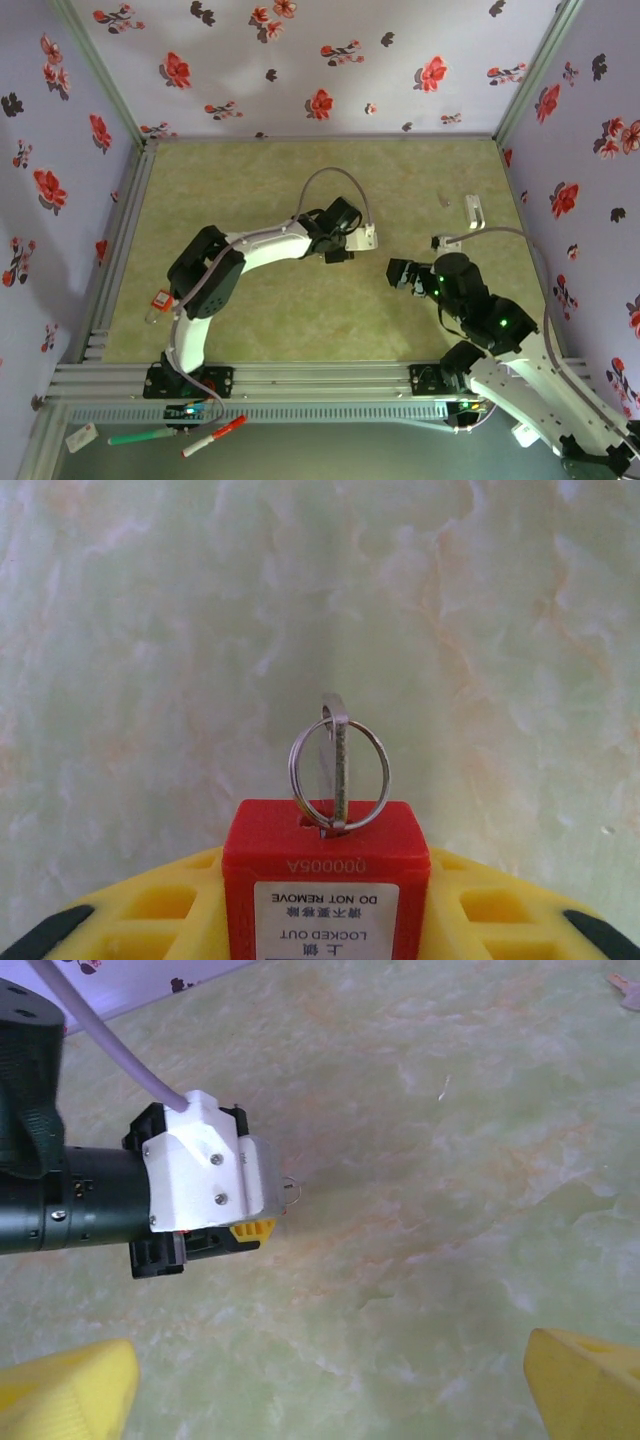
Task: Unlock with the key
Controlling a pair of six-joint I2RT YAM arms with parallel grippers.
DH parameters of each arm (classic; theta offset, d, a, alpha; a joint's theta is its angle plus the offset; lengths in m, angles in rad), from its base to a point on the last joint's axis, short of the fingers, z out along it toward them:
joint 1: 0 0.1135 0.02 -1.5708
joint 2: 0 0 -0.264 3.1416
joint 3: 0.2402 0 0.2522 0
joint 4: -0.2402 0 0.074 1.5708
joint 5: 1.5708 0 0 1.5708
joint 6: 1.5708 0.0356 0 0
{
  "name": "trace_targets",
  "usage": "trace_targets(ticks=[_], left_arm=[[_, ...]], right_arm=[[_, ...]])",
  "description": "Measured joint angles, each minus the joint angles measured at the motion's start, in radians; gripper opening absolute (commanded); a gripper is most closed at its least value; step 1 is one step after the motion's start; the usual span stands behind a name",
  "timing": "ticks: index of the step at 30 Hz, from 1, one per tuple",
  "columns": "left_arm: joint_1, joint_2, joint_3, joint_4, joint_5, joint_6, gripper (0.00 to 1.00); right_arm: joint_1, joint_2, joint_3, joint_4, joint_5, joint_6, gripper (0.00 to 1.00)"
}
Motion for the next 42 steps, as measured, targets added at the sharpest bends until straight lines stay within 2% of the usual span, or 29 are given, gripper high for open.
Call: trace_targets(ticks=[8, 12, 14, 16, 19, 24, 28, 30, 33, 35, 37, 42], left_arm=[[0.002, 0.074, 0.064, -0.045, 0.023, 0.018, 0.0], [0.001, 0.083, 0.066, -0.067, 0.035, 0.025, 0.22], [-0.001, 0.083, 0.072, -0.074, 0.045, 0.024, 0.41], [-0.003, 0.082, 0.073, -0.074, 0.053, 0.024, 0.54], [-0.009, 0.071, 0.072, -0.078, 0.06, 0.01, 0.69], [-0.011, -0.035, 0.039, -0.067, 0.08, -0.023, 0.8], [-0.001, -0.201, -0.035, -0.013, 0.09, -0.114, 0.84], [0.016, -0.298, -0.091, 0.033, 0.098, -0.199, 0.87], [0.074, -0.481, -0.203, 0.107, 0.101, -0.36, 0.93], [0.116, -0.62, -0.283, 0.15, 0.088, -0.472, 0.95], [0.139, -0.754, -0.353, 0.166, 0.071, -0.563, 0.98], [0.142, -1.06, -0.459, 0.144, 0.043, -0.729, 1.0]], right_arm=[[0.0, -0.108, 0.0, -0.077, 0.03, 0.003, 0.99], [0.0, -0.122, 0.0, -0.106, 0.043, 0.003, 0.99], [0.0, -0.122, 0.0, -0.111, 0.044, 0.003, 0.99], [0.0, -0.122, 0.0, -0.112, 0.044, 0.003, 0.99], [0.0, -0.121, 0.0, -0.112, 0.044, 0.003, 0.99], [0.0, -0.107, 0.001, -0.112, 0.048, 0.003, 0.99], [-0.003, -0.061, 0.028, -0.117, 0.063, -0.002, 0.99], [-0.015, -0.01, 0.056, -0.111, 0.059, -0.017, 0.99], [-0.044, 0.148, 0.117, -0.096, 0.024, -0.074, 0.98], [-0.055, 0.315, 0.186, -0.087, -0.008, -0.145, 0.93], [-0.055, 0.481, 0.259, -0.074, -0.039, -0.215, 0.93], [-0.005, 0.863, 0.42, -0.075, -0.085, -0.399, 0.9]])
